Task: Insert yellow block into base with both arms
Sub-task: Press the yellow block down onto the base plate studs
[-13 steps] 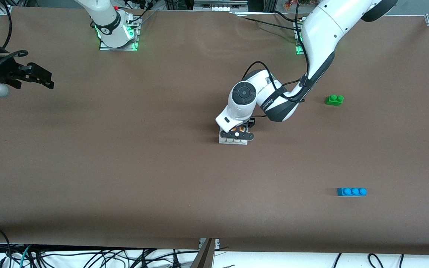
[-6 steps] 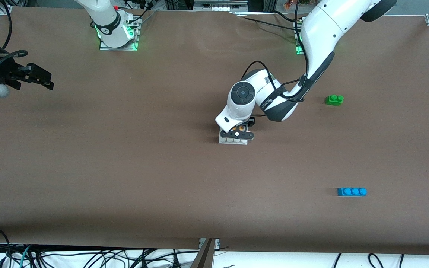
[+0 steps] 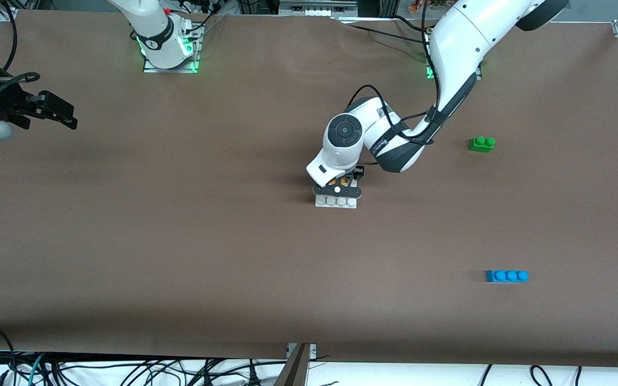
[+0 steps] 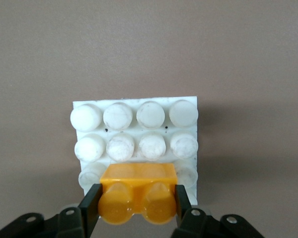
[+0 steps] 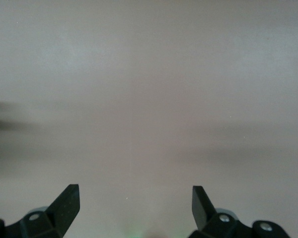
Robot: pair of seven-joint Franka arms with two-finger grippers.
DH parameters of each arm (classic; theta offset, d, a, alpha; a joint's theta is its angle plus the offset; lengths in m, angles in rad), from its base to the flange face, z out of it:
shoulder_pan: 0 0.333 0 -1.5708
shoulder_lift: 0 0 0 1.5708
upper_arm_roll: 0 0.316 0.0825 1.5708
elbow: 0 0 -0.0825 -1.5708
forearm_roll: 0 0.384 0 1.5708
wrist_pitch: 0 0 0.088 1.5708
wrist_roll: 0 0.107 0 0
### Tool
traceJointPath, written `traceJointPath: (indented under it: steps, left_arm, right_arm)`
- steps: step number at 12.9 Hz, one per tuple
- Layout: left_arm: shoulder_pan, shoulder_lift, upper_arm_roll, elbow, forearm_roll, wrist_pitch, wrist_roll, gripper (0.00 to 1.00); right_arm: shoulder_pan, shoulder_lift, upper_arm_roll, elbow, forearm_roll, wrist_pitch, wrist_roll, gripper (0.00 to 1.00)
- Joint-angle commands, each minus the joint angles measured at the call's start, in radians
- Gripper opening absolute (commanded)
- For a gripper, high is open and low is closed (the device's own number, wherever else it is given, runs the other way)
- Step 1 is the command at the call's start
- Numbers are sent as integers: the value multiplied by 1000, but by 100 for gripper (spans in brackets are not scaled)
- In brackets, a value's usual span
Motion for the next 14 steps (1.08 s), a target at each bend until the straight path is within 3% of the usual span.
traceJointPath:
  steps: [1,14]
  left_arm:
    - [-10,-2,4,10,30,-22,-19,20]
    - [-21,15,10,10,39,-11,-1,20]
  right_arm:
    - [-2,8,2,22,-9,-4,15,100]
    - [-2,8,2,22,-7,-4,15,100]
